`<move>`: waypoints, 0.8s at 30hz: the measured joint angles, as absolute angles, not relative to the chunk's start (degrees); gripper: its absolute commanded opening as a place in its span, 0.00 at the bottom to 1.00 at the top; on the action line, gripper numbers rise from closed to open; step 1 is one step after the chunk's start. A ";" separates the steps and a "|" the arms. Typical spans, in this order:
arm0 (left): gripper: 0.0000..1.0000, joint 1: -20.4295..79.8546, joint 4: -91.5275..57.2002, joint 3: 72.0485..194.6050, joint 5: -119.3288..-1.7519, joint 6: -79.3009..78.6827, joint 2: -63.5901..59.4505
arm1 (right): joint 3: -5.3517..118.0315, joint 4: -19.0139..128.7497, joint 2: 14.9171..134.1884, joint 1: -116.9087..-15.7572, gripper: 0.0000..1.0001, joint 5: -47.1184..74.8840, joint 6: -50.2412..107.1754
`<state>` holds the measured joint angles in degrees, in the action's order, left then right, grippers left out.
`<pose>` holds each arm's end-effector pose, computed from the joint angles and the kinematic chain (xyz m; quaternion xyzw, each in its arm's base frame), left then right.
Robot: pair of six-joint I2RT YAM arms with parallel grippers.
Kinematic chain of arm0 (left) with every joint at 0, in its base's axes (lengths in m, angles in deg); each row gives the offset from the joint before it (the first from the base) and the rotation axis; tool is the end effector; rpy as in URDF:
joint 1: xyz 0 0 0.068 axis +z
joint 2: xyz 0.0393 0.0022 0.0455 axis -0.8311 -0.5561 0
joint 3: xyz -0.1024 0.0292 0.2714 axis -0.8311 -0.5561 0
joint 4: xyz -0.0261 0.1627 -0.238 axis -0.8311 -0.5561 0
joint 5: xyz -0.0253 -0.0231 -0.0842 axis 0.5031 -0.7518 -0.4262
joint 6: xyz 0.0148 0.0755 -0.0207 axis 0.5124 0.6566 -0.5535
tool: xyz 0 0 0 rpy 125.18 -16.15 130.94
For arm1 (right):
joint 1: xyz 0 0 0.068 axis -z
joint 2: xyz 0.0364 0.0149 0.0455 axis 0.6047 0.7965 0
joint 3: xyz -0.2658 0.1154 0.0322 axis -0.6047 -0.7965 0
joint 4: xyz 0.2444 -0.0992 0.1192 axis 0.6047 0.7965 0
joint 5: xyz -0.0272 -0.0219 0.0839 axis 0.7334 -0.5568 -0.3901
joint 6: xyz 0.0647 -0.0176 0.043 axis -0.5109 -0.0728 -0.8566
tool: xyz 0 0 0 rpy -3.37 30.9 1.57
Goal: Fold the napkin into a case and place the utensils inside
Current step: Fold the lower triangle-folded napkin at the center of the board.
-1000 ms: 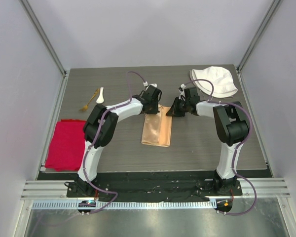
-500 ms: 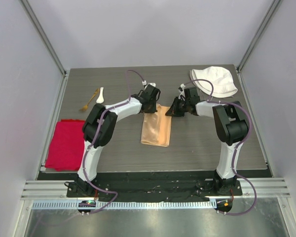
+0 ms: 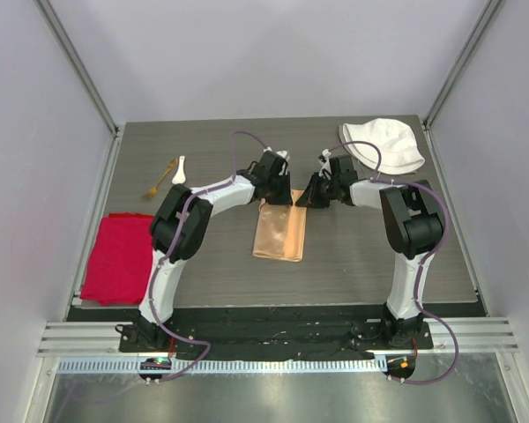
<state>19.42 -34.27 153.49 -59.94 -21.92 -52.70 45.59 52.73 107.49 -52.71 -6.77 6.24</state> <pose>0.4287 -0.3321 0.1334 0.0529 0.9325 -0.2530 0.2524 0.4260 0.1518 0.1046 0.0188 0.9081 0.3438 0.2382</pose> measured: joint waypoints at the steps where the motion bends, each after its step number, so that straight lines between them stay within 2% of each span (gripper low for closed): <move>1: 0.29 19.42 -33.29 152.71 -59.94 -22.07 -52.33 | 45.65 52.82 107.51 -52.74 0.02 -6.77 6.29; 3: 0.36 19.42 -32.72 151.02 -59.68 -22.38 -51.04 | 45.74 52.95 107.51 -52.74 0.02 -6.75 6.40; 6: 0.42 19.31 -32.90 149.91 -57.01 -22.03 -48.42 | 45.76 52.93 107.60 -52.74 0.04 -6.84 6.46; 11: 0.43 18.06 -34.05 151.83 -48.60 -19.10 -45.79 | 45.78 52.84 107.62 -52.74 0.06 -6.94 6.46; 15: 0.40 16.51 -36.92 158.28 -42.74 -17.11 -48.22 | 45.78 52.84 107.62 -52.74 0.06 -6.94 6.51; 24: 0.42 12.20 -40.15 162.37 -33.76 -14.75 -52.85 | 45.78 52.82 107.62 -52.74 0.06 -7.10 6.66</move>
